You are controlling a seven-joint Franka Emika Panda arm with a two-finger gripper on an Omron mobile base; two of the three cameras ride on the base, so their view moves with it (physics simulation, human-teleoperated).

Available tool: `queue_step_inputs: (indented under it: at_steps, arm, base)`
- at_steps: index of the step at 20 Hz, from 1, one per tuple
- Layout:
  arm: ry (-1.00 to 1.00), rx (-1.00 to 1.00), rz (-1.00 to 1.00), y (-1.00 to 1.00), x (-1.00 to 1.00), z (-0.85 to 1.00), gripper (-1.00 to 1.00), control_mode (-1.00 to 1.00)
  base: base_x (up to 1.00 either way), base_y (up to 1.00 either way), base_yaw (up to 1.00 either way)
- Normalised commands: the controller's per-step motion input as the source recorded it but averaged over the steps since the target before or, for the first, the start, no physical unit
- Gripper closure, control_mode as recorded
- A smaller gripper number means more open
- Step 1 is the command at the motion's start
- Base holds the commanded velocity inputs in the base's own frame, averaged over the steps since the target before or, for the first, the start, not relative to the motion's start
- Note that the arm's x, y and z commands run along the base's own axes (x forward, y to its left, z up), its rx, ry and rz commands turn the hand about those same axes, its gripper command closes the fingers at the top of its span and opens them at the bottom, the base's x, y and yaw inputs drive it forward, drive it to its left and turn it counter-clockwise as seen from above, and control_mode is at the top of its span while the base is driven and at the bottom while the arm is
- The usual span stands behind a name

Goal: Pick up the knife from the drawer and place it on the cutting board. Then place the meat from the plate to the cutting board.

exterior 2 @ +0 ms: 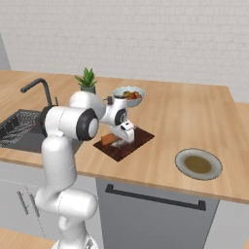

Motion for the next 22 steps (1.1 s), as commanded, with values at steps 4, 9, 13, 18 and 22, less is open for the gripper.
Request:
queue_step_inputs:
  at_steps: [4, 9, 13, 18, 22]
  arm:
    - [0.0, 0.01, 0.0, 0.0, -0.34, 0.71, -1.0, -1.0]
    - [-0.01, 0.01, 0.03, 0.05, -0.56, 0.84, -1.0, -1.0]
    - [0.0, 0.0, 0.09, 0.2, -0.88, 0.75, -1.0, -1.0]
    - [-0.07, 0.0, 0.18, 0.23, -1.0, 0.56, -1.0, -1.0]
    - [-0.22, 0.03, 0.23, 0.01, -1.0, 0.18, -1.0, -1.0]
  base:
    - [0.0, 0.0, 0.0]
    - [0.0, 0.0, 0.0]
    - [0.0, 0.0, 0.0]
    - [0.0, 0.0, 0.0]
    - [0.0, 0.0, 0.0]
